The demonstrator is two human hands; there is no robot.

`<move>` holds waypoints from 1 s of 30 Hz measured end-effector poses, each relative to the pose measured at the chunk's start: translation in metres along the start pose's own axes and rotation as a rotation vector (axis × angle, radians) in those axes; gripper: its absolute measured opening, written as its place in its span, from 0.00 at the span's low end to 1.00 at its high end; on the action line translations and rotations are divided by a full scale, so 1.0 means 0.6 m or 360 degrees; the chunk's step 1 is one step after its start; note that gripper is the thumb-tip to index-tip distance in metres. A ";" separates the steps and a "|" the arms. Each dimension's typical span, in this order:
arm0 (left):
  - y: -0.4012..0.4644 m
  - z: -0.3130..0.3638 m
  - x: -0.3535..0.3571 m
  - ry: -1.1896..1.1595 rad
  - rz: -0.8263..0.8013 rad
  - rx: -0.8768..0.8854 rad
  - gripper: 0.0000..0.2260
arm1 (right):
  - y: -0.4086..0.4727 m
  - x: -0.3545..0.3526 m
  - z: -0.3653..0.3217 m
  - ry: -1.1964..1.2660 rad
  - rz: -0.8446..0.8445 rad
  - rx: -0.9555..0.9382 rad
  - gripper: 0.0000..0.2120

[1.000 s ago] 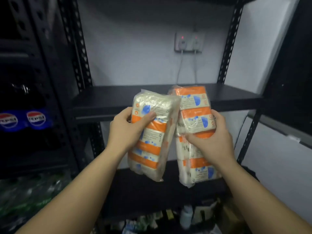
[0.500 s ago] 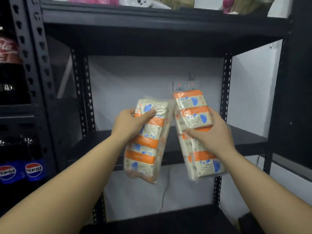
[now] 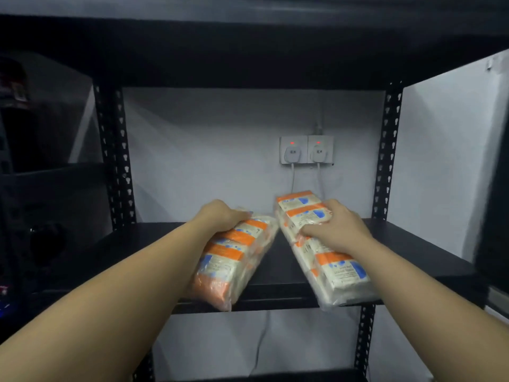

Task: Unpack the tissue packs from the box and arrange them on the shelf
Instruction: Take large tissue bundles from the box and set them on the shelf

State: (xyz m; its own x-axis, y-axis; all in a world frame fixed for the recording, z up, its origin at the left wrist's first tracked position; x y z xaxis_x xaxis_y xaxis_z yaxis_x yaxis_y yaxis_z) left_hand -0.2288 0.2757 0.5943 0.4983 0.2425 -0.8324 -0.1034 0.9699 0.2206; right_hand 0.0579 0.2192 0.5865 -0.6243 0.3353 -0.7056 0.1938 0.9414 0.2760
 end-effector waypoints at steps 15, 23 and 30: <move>-0.072 0.019 0.038 0.0350 -0.0514 0.0629 0.33 | 0.015 0.020 -0.012 -0.0465 -0.0353 -0.0237 0.34; -0.035 0.016 0.024 0.0433 -0.0600 0.0699 0.32 | -0.019 0.005 0.023 -0.0567 -0.0507 -0.0195 0.38; -0.036 0.124 0.076 0.0705 -0.0435 0.0969 0.29 | -0.005 -0.051 0.094 -0.0507 -0.0431 -0.0009 0.42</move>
State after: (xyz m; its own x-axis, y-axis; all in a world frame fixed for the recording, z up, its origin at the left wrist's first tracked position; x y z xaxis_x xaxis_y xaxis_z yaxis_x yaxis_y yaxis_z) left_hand -0.1399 0.2639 0.5896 0.0369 0.1088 -0.9934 0.5245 0.8440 0.1119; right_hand 0.1190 0.2078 0.5707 -0.3866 0.0706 -0.9196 0.0501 0.9972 0.0555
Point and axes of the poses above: each hand's wrist, its own y-axis towards the middle knuckle, its own x-axis out of the palm, z = x × y, the point moved 5 cm from there along y, towards the middle knuckle, and after that the axes turned 5 degrees about x, right-handed, at the moved point
